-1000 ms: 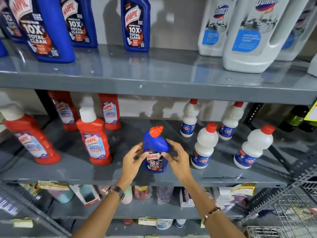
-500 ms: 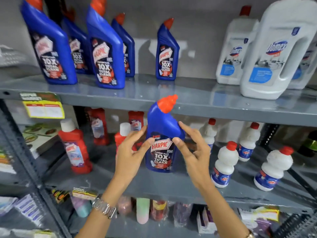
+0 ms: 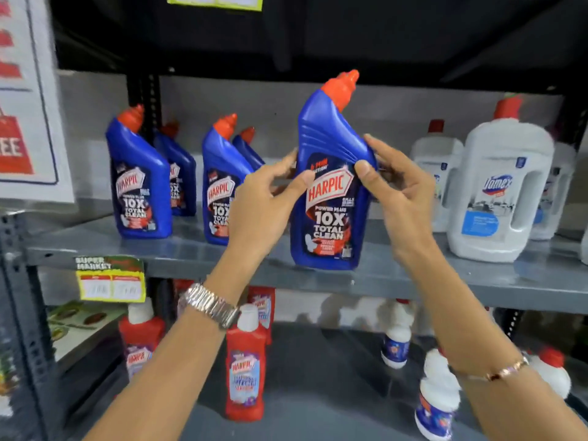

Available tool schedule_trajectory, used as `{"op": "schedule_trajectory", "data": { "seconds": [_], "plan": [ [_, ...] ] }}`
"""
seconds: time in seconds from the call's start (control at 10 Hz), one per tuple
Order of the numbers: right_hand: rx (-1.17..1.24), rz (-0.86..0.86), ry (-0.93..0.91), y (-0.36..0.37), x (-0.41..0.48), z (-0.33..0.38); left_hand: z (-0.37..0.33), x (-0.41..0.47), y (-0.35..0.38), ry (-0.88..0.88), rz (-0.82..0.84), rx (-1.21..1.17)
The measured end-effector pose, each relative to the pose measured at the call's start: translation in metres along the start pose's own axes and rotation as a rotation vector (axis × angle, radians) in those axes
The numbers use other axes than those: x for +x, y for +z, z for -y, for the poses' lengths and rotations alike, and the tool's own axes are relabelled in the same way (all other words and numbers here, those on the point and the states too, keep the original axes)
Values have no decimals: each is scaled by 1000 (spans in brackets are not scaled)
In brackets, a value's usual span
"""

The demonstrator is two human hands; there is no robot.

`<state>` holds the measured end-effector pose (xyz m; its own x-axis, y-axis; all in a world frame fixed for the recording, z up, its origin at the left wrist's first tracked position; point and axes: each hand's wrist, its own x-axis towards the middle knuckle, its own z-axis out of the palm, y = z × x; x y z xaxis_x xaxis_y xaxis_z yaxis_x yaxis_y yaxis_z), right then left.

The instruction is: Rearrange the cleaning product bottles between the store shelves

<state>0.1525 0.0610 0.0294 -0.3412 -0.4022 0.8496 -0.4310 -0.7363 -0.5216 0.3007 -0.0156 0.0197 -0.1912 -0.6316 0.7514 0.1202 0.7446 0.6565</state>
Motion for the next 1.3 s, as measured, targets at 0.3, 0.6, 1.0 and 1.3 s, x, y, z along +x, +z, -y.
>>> {"op": "schedule_trajectory", "data": {
  "seconds": [0.3,0.6,1.0,1.3],
  "plan": [
    [-95,-8,146,8,43,-61,49,61,20,-167,73,-33],
    [-221,45,258,5,45,-95,87,64,30,-253,97,-45],
    [-190,92,257,5,45,-98,85,52,31,-232,21,-68],
    [-83,43,252,-3,29,-99,82,44,34,-192,-137,181]
  ]
}}
